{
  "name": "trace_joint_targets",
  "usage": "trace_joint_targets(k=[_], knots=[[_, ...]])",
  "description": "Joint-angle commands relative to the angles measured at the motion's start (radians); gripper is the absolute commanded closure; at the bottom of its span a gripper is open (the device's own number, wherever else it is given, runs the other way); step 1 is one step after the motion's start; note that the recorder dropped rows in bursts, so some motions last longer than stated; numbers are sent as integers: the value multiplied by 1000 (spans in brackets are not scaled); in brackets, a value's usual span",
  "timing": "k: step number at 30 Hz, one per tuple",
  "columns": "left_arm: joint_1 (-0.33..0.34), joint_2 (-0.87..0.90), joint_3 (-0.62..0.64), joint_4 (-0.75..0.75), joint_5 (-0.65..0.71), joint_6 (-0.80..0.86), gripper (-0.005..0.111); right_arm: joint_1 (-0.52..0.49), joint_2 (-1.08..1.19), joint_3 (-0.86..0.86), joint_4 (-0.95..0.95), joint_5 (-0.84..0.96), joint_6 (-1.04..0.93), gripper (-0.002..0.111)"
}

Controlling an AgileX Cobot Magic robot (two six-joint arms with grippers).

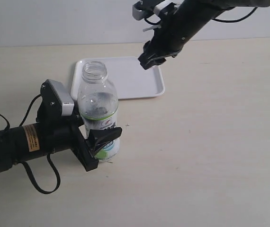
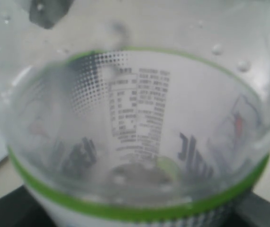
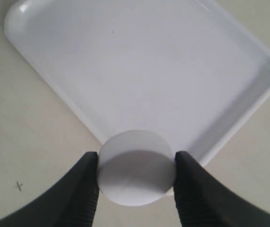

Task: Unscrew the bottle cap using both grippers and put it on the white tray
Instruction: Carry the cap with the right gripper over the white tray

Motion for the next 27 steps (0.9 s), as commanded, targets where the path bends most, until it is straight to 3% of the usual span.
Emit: trace_joint_targets(k=[1,12,27], knots=[[-1,6,3,-46,-62,-7,107,23,56,-111,-117,17,169,108],[1,6,3,-51,-62,-7,107,25,228,-330,-189,101,244,108],[1,6,3,-51,-44,-7,107,25,373,-440,-183,83,246,108]])
